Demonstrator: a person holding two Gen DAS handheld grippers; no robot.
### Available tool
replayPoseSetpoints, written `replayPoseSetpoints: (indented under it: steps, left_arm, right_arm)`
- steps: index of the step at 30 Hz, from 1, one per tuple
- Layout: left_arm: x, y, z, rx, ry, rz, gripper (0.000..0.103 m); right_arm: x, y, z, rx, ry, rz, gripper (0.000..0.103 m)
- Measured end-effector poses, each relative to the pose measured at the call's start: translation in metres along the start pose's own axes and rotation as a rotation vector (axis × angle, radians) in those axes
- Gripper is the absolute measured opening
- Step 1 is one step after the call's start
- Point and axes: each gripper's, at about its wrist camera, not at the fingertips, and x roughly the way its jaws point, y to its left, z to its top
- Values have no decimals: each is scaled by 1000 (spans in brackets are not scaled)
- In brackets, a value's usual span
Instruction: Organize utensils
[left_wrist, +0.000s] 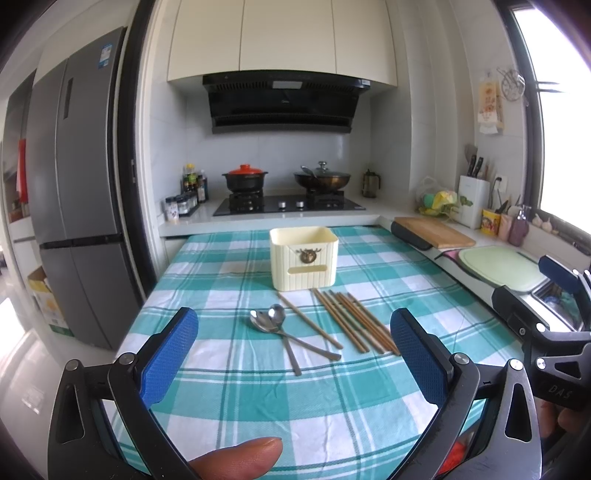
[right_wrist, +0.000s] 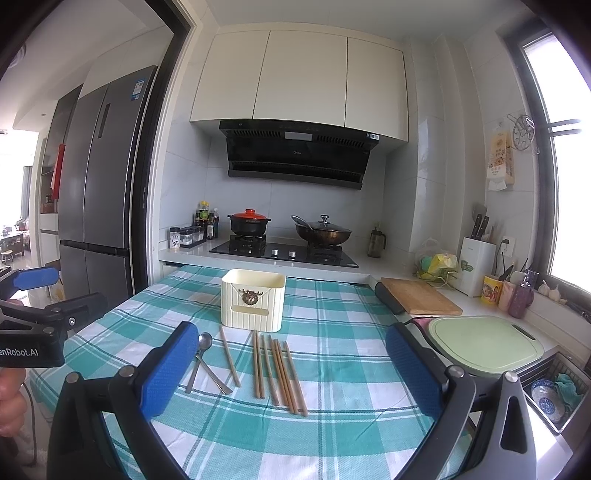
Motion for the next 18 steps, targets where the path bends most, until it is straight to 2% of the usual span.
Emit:
replayPoseSetpoints:
  steps: [18]
  left_arm:
    - [7,2,-3,-6,19,-3,103]
  right_arm:
    - [2,1,0,-6,10,2,103]
